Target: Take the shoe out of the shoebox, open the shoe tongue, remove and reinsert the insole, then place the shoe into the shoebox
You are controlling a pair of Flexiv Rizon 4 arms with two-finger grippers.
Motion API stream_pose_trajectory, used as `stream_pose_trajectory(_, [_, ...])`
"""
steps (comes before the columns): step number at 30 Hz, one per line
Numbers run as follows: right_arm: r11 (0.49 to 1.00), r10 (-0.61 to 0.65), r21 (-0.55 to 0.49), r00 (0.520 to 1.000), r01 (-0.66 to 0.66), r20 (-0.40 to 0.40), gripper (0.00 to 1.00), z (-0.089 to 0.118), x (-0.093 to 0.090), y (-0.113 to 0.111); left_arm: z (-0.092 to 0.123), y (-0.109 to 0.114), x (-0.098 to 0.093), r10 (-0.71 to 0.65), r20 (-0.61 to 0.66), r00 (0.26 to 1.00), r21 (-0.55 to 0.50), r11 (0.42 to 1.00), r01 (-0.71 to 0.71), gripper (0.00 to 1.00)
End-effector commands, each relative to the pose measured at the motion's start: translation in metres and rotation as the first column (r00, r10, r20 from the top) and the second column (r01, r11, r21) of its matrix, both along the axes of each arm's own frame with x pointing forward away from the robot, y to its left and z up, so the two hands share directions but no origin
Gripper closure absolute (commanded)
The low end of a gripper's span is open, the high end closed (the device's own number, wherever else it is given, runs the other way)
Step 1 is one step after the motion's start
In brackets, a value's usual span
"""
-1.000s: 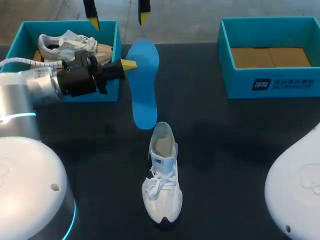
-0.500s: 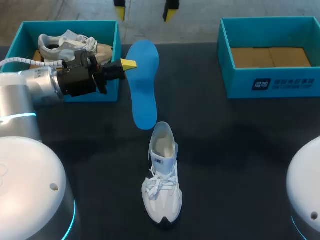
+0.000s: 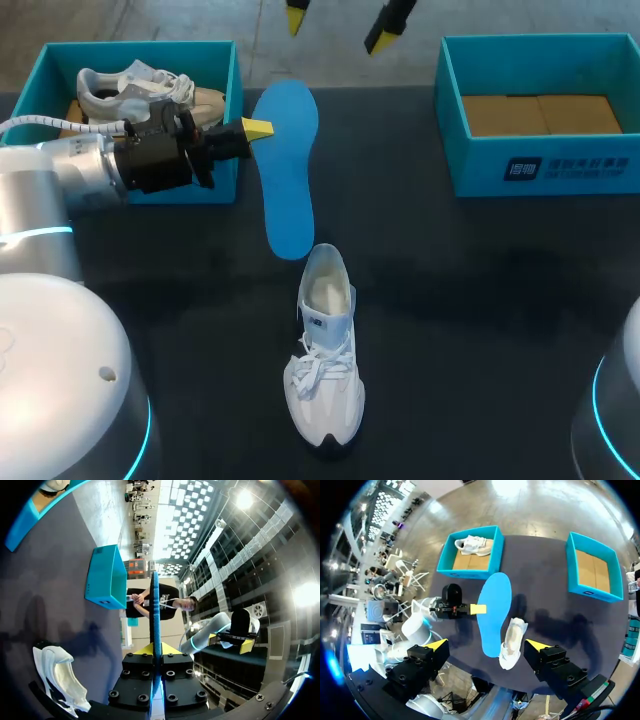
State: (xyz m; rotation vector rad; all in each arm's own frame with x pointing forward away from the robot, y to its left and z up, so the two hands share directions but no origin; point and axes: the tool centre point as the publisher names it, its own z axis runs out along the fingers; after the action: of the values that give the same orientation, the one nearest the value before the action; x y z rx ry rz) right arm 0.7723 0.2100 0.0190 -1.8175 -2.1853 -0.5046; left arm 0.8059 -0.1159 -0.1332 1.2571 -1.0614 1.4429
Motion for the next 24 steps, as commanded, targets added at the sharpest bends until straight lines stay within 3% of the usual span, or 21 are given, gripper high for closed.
stream_pose_trajectory(1, [0.878,0.063,0.477,0.997,-0.036,-0.04,0.0,-0.011,-0.002,-0.007,0.0,0.001,-0.001,0.0,-0.001,1.0,0.003,1.0,0.0,1.0])
stream_pose_trajectory(17, [0.737,0.072,0.674,0.997,-0.046,-0.011,0.0,-0.034,0.001,-0.011,0.0,0.001,-0.001,0.0,-0.001,1.0,0.003,1.0,0.0,1.0])
stream_pose_trajectory(24, [0.703,0.065,0.71,0.998,-0.041,-0.007,0.0,-0.04,0.0,-0.015,0.0,0.001,-0.001,0.0,-0.001,1.0,0.003,1.0,0.0,1.0])
